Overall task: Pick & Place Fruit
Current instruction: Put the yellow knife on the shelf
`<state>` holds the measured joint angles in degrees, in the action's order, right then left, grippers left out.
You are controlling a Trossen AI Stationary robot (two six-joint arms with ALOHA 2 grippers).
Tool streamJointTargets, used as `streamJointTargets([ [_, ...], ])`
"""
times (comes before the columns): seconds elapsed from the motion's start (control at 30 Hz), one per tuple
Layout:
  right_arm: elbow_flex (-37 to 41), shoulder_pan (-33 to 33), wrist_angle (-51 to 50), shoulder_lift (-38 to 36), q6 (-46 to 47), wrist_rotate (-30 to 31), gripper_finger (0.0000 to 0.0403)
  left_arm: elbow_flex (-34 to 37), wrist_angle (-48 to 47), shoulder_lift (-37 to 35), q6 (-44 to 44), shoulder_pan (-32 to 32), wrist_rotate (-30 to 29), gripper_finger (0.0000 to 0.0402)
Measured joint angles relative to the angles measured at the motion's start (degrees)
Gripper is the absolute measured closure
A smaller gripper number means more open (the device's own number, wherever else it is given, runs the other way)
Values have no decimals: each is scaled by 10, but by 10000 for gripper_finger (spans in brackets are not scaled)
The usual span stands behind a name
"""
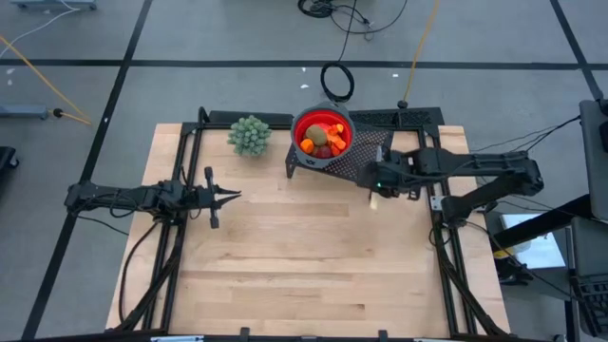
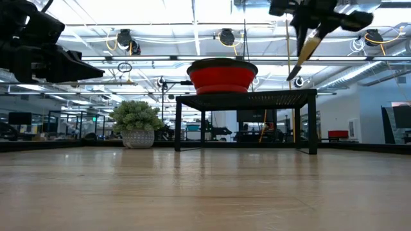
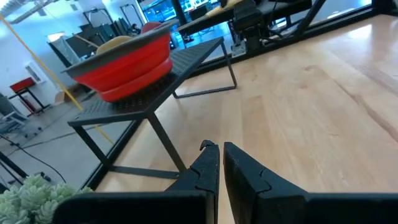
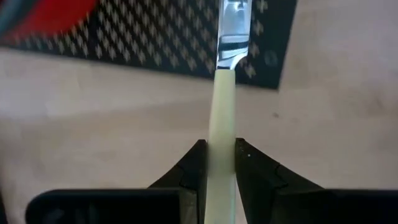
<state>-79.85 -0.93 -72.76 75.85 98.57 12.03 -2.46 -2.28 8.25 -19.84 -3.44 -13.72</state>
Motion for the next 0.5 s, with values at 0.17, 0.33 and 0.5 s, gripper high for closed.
streamJointTargets([
  [0.17, 0, 47, 24, 9, -12, 34, 348, 0, 1, 0, 0, 0, -3, 376],
  [0.33, -1, 100, 60, 27, -48, 31, 348, 0, 1, 0, 0, 0, -3, 376],
  [0.5, 0, 147, 99, 58, -96, 10, 348, 0, 1, 0, 0, 0, -3, 376],
])
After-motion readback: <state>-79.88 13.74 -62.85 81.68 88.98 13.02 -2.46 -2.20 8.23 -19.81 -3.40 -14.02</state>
